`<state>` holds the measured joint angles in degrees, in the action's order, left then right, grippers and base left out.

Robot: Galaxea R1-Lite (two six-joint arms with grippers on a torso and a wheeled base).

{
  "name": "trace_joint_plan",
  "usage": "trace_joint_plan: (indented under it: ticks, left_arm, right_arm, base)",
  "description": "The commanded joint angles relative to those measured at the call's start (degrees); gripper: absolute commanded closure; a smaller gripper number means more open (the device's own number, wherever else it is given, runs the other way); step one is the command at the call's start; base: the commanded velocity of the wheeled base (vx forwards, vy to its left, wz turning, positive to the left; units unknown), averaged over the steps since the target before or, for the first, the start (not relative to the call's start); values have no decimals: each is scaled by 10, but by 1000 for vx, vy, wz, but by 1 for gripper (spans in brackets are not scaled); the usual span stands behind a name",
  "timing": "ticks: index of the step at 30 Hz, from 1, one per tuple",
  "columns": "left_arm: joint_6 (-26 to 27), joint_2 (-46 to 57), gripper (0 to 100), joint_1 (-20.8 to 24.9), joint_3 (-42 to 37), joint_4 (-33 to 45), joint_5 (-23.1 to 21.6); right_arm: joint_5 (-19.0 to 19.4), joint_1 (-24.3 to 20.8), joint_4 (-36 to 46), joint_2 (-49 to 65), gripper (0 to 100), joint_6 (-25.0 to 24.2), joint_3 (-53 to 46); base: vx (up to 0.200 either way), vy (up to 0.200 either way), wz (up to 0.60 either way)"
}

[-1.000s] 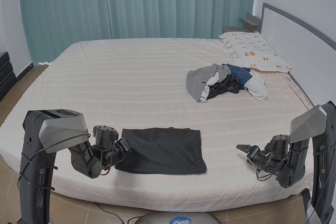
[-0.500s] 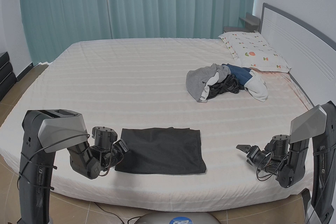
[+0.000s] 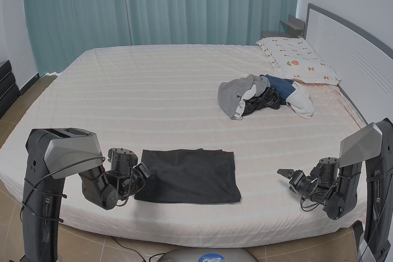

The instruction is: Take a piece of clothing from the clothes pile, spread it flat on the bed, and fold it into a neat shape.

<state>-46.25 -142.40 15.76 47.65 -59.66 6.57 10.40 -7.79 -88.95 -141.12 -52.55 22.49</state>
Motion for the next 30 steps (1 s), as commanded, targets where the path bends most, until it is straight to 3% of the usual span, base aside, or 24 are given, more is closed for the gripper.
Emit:
trace_joint_plan:
  ticks: [1, 30]
  left_arm:
    - [-5, 1, 100, -1, 0, 0, 0]
    - [-22, 4, 100, -6, -9, 0, 8]
  right_arm:
    - [1, -1, -7, 0, 0, 0, 0]
    - [1, -2, -7, 0, 0, 1, -1]
  base:
    - [0, 200, 0]
    - [0, 200, 0]
